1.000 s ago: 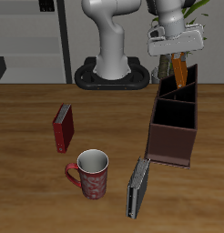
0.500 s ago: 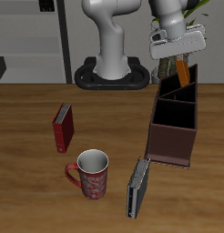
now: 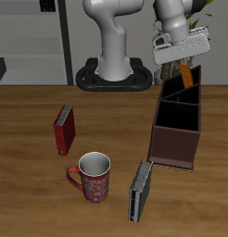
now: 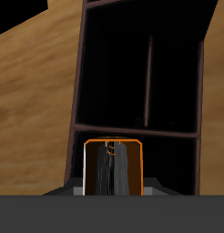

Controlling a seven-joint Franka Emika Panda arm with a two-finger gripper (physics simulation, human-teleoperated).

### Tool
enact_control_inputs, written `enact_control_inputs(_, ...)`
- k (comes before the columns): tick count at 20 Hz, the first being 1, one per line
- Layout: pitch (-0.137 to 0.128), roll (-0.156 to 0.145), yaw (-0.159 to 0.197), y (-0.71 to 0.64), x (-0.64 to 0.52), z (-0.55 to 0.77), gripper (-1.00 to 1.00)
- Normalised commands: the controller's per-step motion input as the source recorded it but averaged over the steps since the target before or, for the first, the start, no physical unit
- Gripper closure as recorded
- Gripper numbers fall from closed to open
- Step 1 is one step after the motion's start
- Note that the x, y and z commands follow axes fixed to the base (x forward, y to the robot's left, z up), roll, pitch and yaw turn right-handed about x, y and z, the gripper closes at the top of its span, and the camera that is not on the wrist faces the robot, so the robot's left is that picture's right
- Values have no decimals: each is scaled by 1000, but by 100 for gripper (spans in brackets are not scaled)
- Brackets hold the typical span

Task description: Place the orange book into the left desk caddy's left compartment and place the striped book into the left desk caddy's right compartment and place the red book into the left desk caddy's right compartment

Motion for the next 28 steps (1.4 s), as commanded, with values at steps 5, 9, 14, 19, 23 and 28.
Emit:
enact_control_inputs(5, -7, -3, 3, -20, 46, 30, 100)
enact_control_inputs(9, 6, -10, 13, 20, 82, -71, 100)
enact_control_inputs(14, 18, -6, 11, 70, 74, -122, 100)
enact_control_inputs(19, 31, 3, 3, 46, 43, -114, 100)
enact_control_inputs(23, 92, 50, -33, 85, -76, -107, -100)
enact_control_inputs(28, 35, 31, -14, 8, -26, 8, -100)
